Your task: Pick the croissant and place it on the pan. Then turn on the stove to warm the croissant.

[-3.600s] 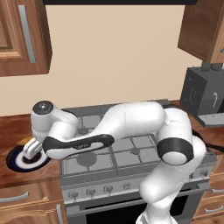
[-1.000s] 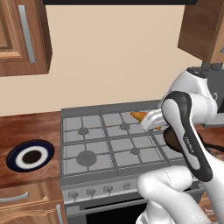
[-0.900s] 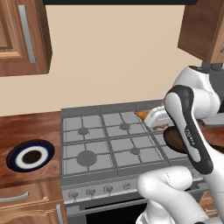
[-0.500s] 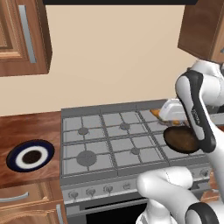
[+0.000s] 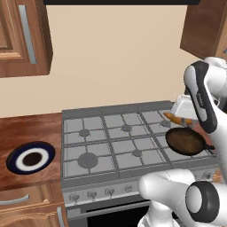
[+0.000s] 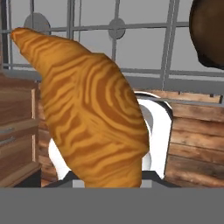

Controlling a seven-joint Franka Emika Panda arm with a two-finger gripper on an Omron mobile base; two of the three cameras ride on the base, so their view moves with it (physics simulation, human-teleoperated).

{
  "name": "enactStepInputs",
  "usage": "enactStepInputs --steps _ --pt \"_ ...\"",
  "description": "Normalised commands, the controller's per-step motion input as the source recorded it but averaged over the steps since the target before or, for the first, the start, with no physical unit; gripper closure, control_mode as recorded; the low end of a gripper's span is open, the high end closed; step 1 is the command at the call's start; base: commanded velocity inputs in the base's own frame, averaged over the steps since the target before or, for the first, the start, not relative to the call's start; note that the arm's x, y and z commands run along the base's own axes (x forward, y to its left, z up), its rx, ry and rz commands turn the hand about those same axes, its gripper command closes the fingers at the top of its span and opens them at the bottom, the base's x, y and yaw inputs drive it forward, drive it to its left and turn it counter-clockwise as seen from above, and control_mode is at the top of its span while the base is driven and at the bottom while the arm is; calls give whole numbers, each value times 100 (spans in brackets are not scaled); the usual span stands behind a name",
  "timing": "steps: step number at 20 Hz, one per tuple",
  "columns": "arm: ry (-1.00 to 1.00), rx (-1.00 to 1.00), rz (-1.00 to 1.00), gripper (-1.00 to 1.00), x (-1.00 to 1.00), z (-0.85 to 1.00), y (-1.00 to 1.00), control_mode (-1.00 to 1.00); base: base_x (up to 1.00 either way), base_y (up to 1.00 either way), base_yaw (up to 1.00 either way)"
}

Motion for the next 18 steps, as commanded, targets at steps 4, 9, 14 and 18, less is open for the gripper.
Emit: enactStepInputs --steps 4,9,14,18 --pt "1 0 -6 100 -1 -30 0 -100 0 0 0" --pt "0 -5 -6 100 0 -38 -1 -100 0 0 0" --pt "0 -5 -10 100 4 -26 -19 -100 0 0 0" --pt "0 -7 -9 100 13 -22 -27 -100 0 0 0"
